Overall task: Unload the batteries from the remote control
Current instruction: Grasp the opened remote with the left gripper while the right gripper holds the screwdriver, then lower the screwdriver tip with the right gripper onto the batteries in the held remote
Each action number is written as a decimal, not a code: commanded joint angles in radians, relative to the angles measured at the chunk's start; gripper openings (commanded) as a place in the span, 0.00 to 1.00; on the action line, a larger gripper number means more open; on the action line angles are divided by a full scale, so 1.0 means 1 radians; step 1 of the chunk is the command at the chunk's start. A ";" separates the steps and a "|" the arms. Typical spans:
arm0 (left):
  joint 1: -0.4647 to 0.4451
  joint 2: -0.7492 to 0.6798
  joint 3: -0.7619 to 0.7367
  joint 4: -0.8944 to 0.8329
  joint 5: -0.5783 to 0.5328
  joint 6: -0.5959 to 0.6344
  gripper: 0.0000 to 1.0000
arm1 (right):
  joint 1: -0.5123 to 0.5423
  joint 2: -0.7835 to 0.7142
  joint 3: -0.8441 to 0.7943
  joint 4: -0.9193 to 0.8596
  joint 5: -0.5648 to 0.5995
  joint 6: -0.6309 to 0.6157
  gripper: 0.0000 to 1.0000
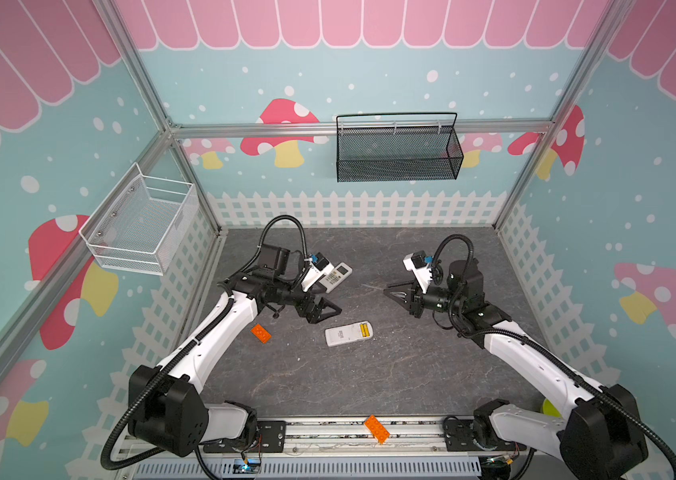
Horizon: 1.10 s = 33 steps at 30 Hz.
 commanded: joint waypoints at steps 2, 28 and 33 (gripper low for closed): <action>-0.031 0.059 0.060 -0.066 -0.176 0.157 0.99 | -0.003 -0.048 0.019 -0.183 0.096 -0.224 0.00; -0.250 0.378 -0.004 0.168 -0.346 0.362 1.00 | -0.002 0.026 -0.088 -0.316 0.144 -0.593 0.00; -0.290 0.433 0.037 0.178 -0.397 0.395 0.99 | -0.002 0.084 -0.076 -0.299 0.092 -0.587 0.00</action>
